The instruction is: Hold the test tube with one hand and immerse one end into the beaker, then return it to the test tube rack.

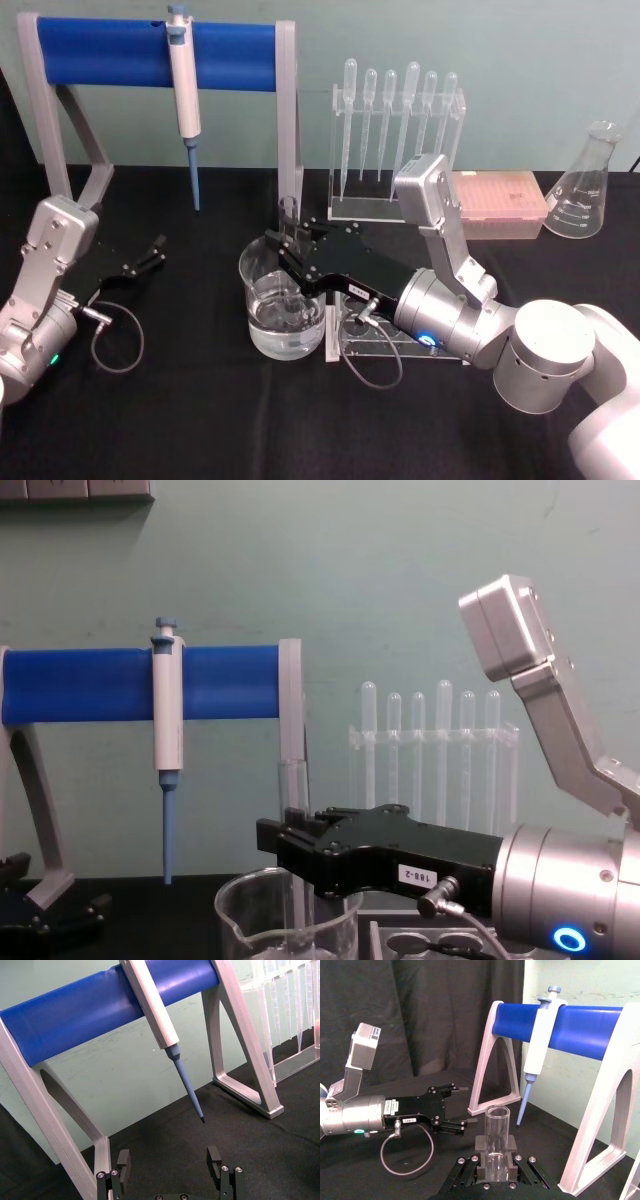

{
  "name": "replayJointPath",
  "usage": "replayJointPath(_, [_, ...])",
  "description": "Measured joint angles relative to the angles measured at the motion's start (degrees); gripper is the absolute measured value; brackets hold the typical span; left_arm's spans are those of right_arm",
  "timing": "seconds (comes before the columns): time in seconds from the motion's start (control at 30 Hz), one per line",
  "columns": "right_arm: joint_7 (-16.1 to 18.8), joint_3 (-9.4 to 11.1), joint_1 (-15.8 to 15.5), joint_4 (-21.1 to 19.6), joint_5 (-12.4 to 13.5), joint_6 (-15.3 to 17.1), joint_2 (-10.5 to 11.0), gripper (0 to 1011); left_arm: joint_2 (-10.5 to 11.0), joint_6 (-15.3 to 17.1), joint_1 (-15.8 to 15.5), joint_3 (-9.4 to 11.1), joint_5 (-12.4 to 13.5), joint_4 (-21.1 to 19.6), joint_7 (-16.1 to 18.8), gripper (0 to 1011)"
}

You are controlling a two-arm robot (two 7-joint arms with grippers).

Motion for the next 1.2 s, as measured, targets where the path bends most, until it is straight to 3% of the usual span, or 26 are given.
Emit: replayJointPath(1.2, [0.0, 0.0, 0.0, 0.0, 0.0, 0.0, 0.0, 225, 0.0, 0.0, 0.0, 0.0, 0.0, 0.0, 0.0, 1000])
